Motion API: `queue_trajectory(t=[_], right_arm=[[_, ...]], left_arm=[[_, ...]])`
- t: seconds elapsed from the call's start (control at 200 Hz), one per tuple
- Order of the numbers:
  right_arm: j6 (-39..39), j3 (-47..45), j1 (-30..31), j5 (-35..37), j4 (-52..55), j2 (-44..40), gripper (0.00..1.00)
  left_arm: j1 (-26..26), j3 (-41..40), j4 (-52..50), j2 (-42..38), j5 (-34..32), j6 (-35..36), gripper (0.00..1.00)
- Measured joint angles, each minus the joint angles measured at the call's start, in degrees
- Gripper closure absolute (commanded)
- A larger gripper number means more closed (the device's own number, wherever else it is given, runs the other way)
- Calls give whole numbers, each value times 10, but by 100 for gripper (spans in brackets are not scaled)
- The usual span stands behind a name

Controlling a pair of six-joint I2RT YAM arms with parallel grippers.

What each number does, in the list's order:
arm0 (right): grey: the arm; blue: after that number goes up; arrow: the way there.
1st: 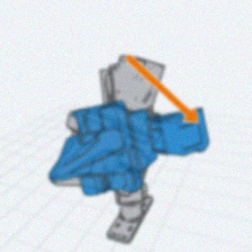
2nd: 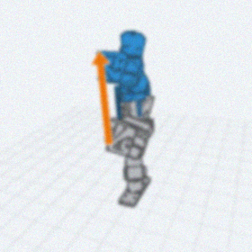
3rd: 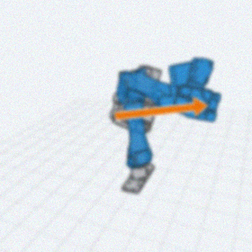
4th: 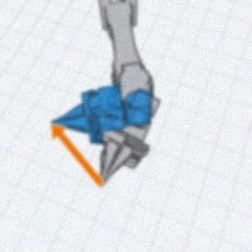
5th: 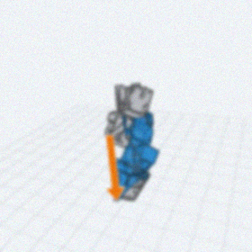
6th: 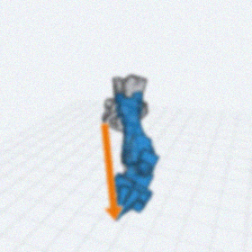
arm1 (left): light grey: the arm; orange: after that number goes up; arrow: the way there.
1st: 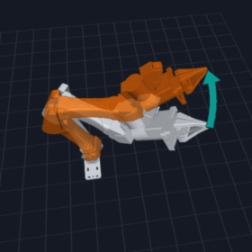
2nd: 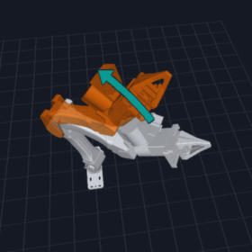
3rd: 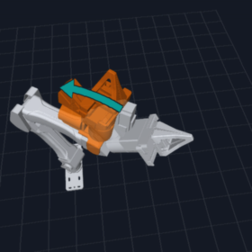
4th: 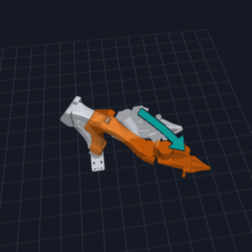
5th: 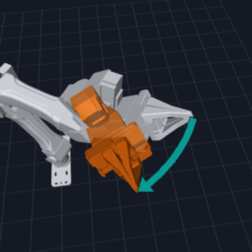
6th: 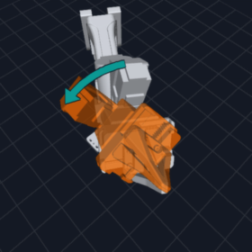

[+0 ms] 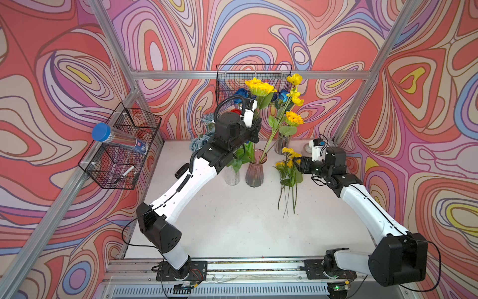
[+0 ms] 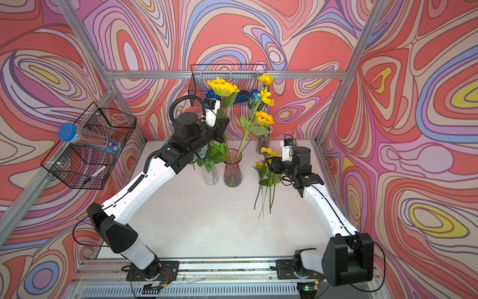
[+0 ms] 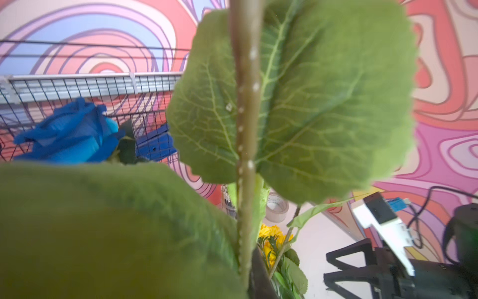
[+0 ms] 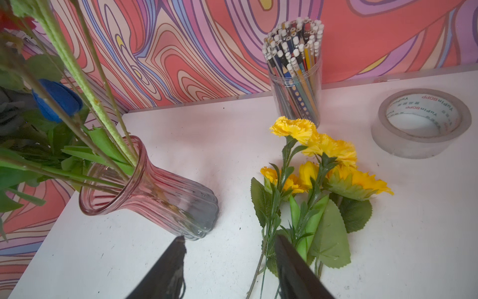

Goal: Pick out yellow flowers from the vase
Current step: Pick up the flower from the vase.

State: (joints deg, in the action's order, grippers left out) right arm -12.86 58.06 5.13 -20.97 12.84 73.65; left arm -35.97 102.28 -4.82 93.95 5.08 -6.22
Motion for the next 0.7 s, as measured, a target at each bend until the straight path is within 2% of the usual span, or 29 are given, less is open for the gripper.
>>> queue_trajectory(t=[0.215, 0.396, 0.701], right_arm=[[-1, -4, 0, -14, -9, -15, 42], [-1, -10, 0, -28, -26, -37, 42], [-1, -11, 0, -31, -30, -37, 41]], left_arm=[[0, -31, 34, -49, 51, -11, 100], [0, -35, 54, -76, 65, -8, 100], [0, -52, 75, -60, 72, 5, 100]])
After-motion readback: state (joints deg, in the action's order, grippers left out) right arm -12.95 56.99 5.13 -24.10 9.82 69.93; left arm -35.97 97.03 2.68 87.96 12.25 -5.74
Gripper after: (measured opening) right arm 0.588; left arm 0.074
